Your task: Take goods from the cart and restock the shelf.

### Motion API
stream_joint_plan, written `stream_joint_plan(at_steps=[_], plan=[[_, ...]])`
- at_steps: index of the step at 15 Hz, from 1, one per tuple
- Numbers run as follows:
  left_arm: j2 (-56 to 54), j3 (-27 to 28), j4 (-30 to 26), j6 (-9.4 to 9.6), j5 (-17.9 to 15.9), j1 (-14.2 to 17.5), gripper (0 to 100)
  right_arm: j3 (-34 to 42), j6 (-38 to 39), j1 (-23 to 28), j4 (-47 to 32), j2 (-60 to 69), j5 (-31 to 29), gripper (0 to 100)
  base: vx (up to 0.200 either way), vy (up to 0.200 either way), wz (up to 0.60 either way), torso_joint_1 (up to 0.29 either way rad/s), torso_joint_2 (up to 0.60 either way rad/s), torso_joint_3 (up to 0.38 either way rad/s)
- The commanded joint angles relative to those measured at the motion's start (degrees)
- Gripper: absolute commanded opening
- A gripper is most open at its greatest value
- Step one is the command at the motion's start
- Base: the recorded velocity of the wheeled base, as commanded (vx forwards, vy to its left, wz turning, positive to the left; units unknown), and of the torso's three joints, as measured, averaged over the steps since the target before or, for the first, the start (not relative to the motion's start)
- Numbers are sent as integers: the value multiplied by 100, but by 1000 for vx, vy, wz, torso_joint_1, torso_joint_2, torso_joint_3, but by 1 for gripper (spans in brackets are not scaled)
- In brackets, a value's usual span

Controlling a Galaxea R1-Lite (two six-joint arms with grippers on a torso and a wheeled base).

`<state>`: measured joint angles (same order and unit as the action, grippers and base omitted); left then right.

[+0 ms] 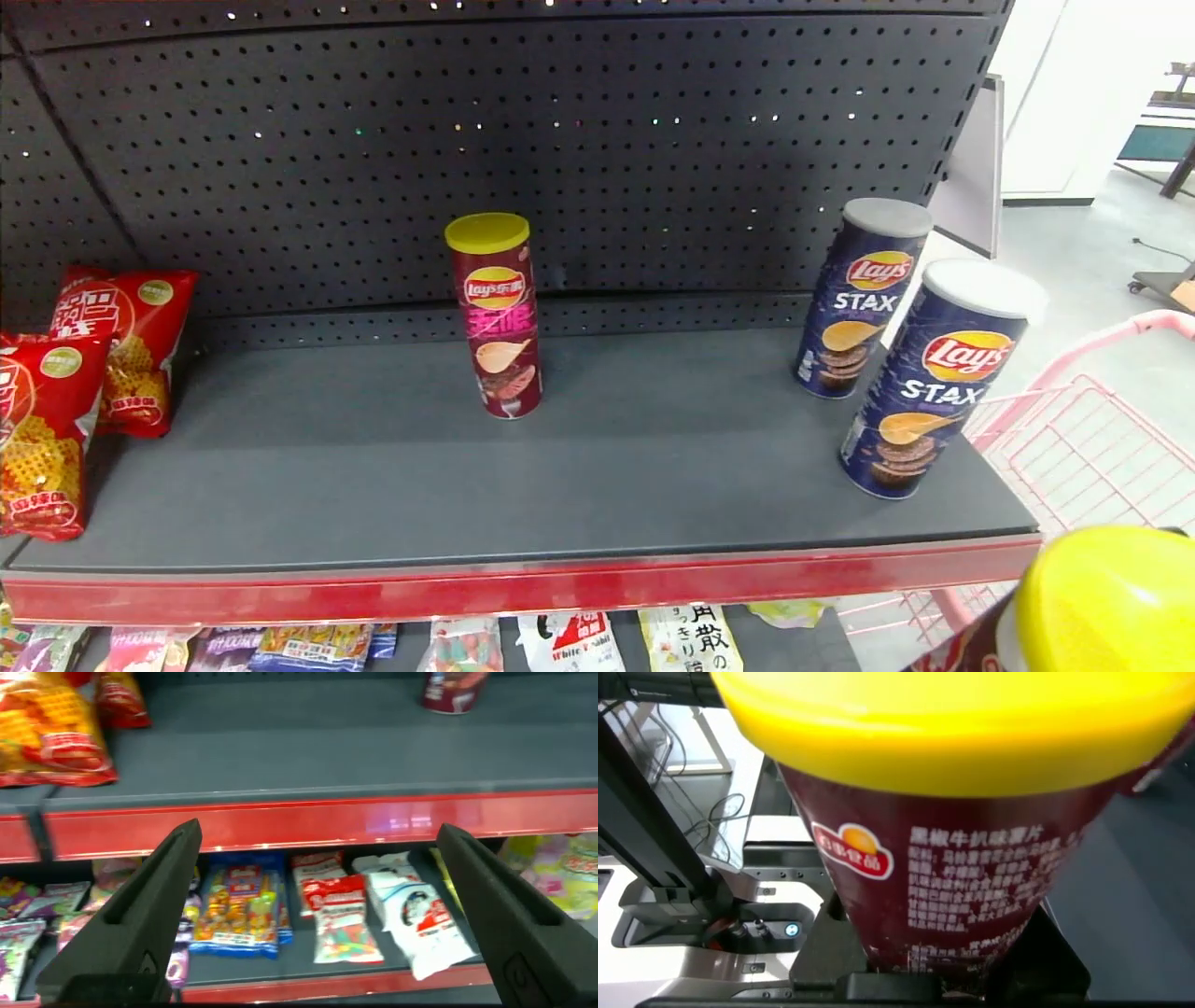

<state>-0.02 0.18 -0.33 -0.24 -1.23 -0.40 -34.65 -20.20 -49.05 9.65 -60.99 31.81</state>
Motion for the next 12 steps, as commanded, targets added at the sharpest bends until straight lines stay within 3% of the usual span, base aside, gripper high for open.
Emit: stream_joint_plan(at_steps=[1,9,12], plan=[[2,-1,-2,-2,0,5,100,-7,-2,1,1,-18,1,0,0,200,0,2,-7,-2],[2,-1,-2,-2,0,5,100,28,7,10,10,-80,19,0,0,200,0,1,4,4],[2,-1,-2,-2,0,-4,100,98,7,10,19,-71,19,0,0,0,0,0,0,0]])
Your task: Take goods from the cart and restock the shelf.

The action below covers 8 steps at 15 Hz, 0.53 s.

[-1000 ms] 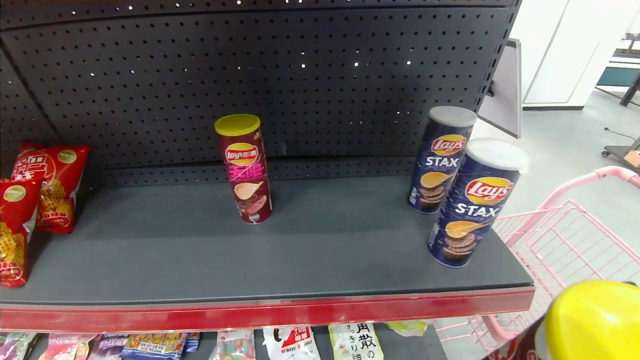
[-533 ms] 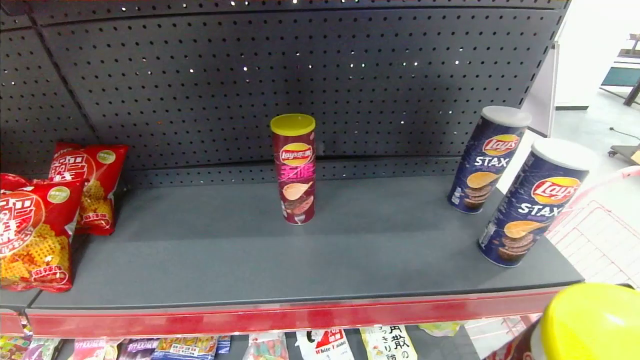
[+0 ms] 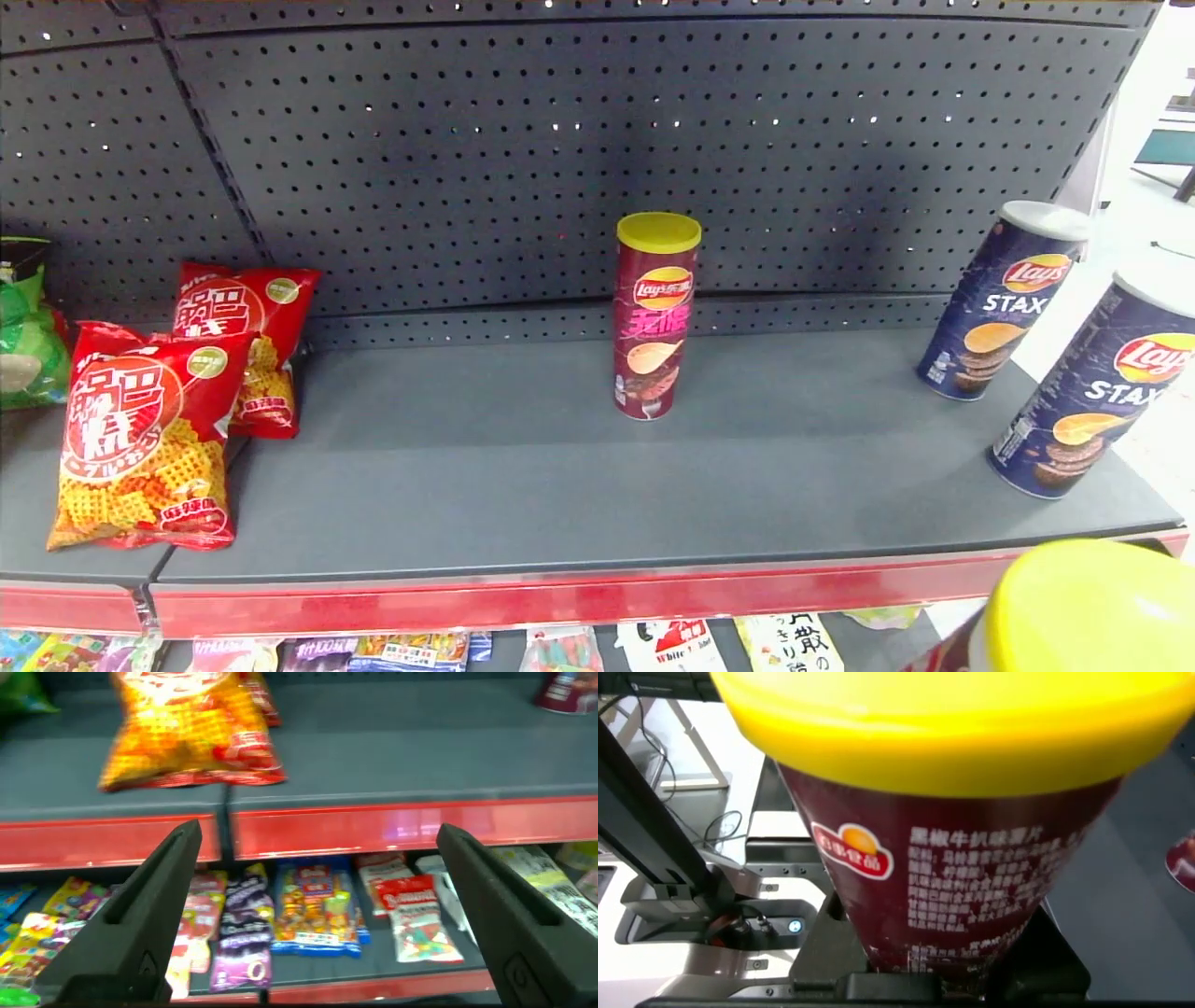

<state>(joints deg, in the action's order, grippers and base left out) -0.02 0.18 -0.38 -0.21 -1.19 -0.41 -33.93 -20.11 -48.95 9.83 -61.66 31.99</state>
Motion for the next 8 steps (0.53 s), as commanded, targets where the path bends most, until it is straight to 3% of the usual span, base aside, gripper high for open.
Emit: stream_joint_plan(at_steps=[1,8], plan=[[2,-1,3,-6,-4,-2,100,35,-1,-1,2,5,0,0,0,0,0,0,0,0],[2,-1,3,3,-4,-2,100,35,-1,-1,2,31,0,0,0,0,0,0,0,0]])
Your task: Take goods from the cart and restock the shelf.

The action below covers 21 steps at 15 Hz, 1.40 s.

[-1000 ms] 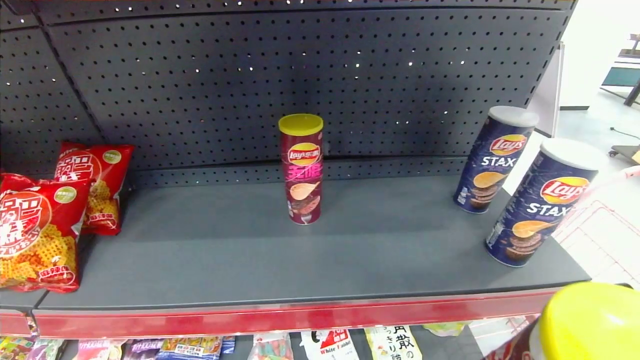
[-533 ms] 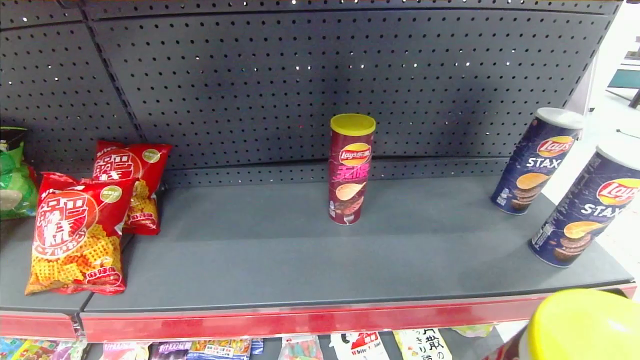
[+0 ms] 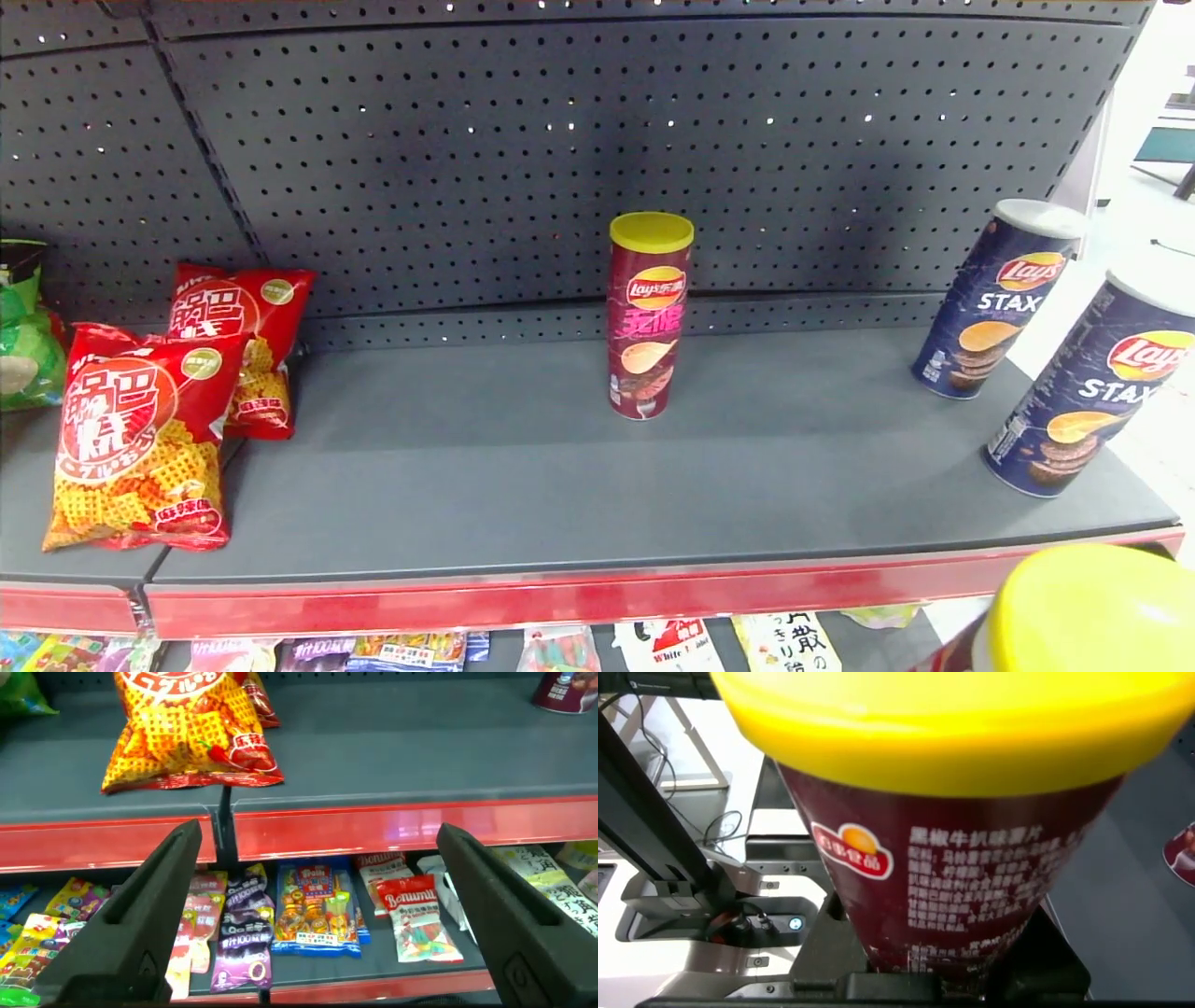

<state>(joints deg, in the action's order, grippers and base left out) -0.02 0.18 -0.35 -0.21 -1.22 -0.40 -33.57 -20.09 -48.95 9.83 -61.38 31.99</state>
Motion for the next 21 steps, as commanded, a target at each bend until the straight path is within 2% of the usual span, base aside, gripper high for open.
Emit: stream_joint_plan(at_steps=[1,14,17,21], plan=[[2,-1,0,3,-1,-4,100,9,-4,-1,-7,3,0,0,0,0,0,0,0,0],[2,-1,0,12,-1,-4,100,0,-4,8,2,30,-26,0,0,0,0,0,0,0],[2,-1,0,3,-1,5,100,88,-4,8,11,74,-26,0,0,-200,0,-1,-2,2],[2,-1,0,-6,-1,5,100,105,5,8,11,100,-17,0,0,0,0,0,0,0]])
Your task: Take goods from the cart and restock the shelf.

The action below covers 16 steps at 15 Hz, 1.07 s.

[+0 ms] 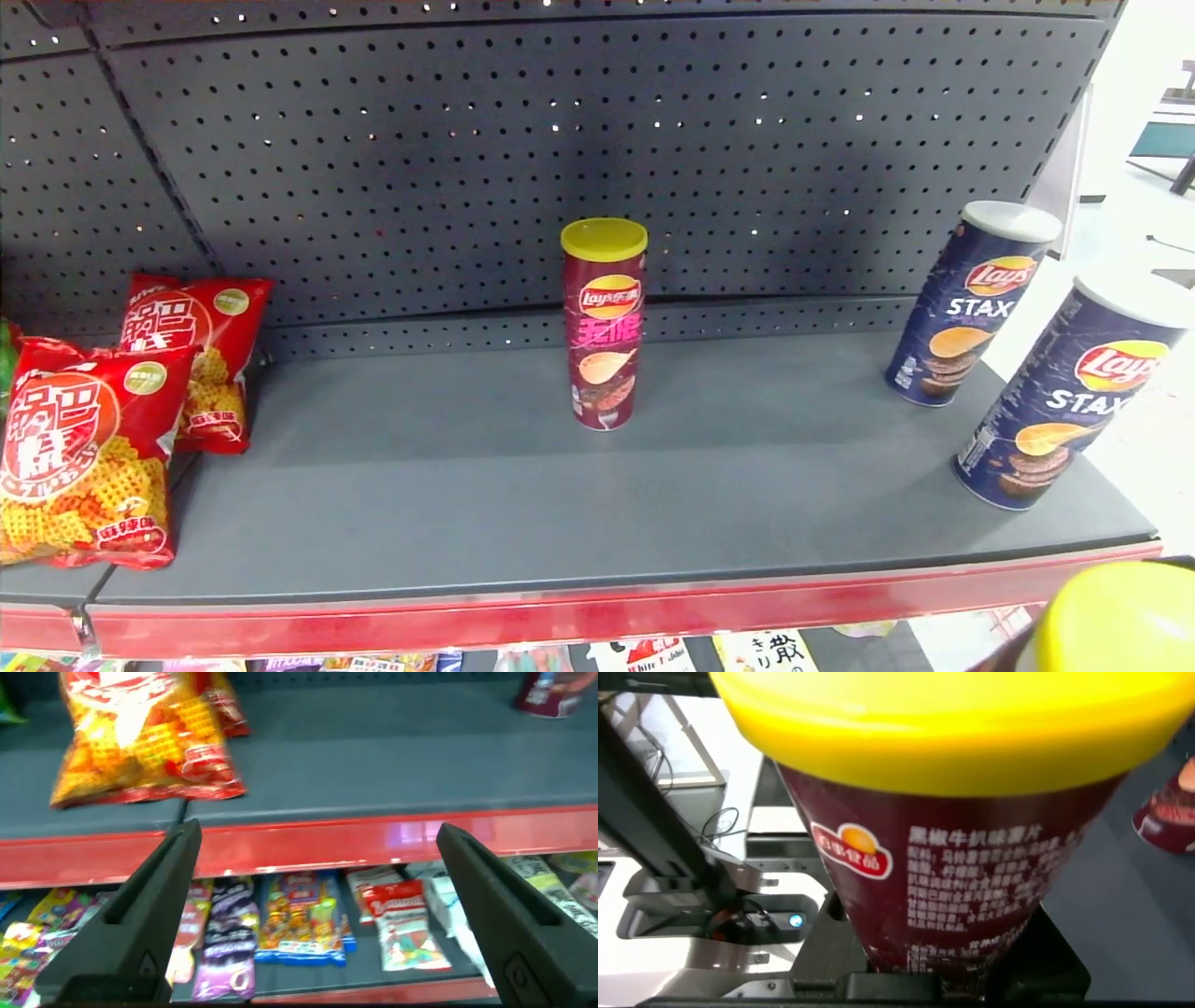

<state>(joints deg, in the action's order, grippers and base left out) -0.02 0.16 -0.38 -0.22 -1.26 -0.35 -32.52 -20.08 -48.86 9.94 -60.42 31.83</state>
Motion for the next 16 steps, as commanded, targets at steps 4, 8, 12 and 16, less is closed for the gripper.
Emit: stream_joint_plan(at_steps=[4,8,12,16], plan=[[2,2,3,-4,3,-9,100,44,-5,-1,0,21,-1,0,0,0,0,0,0,0],[2,2,3,-4,3,-9,100,53,4,-1,0,74,-1,0,0,0,0,0,0,0],[2,2,3,4,3,0,100,106,-5,-1,-9,83,-1,0,0,0,0,0,0,0],[2,2,3,-4,3,0,100,150,-5,-1,-9,83,-10,0,150,0,0,-4,2,2]])
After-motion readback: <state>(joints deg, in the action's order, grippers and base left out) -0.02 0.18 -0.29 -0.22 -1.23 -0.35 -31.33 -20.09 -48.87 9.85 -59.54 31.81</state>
